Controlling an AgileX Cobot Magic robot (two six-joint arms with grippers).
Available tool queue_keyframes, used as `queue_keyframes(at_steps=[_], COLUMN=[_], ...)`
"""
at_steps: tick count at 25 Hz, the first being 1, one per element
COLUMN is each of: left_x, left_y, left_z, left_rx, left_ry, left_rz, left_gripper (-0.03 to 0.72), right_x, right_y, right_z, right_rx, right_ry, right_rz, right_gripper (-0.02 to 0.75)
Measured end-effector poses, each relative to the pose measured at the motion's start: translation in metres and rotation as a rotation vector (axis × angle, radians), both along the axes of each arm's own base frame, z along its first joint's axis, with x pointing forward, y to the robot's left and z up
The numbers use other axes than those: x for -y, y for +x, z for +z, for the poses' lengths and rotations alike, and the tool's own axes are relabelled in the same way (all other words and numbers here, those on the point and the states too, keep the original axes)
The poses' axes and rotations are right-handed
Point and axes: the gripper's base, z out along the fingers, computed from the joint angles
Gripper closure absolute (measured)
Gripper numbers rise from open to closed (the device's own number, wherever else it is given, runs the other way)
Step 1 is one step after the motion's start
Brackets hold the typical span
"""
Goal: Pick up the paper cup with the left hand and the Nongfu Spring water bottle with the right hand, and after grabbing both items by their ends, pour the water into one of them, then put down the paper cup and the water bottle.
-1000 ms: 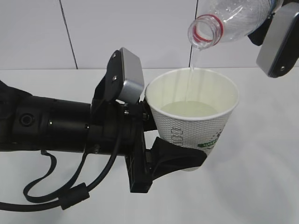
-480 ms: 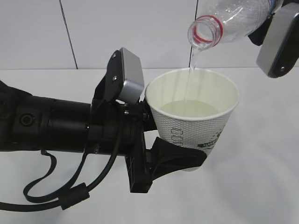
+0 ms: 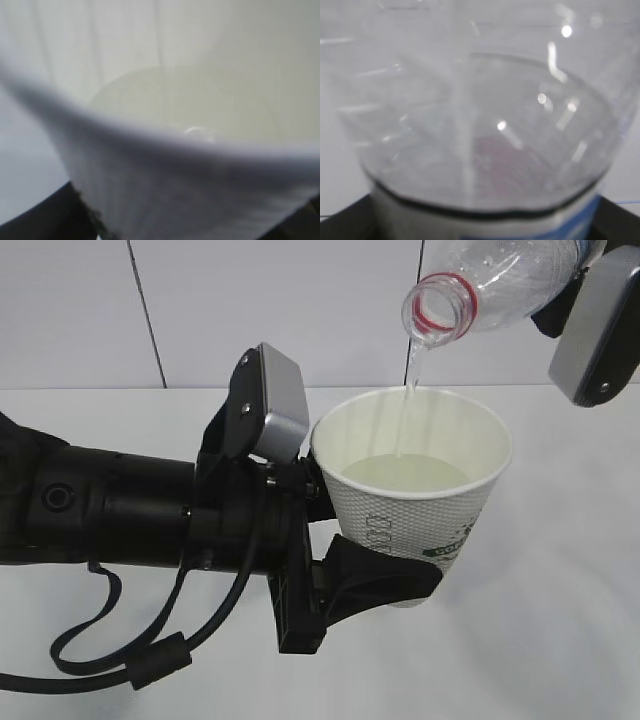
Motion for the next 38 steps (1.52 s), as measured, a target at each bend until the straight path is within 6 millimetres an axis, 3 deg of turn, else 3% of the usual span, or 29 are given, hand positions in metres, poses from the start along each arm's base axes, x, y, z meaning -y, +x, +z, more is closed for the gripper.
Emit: queue_keyframes(at_steps=[38], left_x=[0.0000], left_y=[0.0001], left_z=[-0.0001], left_rx=[0.000], left_ry=[0.001], left_rz=[0.001], left_gripper=[0.179], right_x=[0.0000], right_y=[0.0000], right_z=[0.0000], right_rx=[0.007], right_ry=[-0.008], right_rz=[-0.001], right_gripper=[0.245])
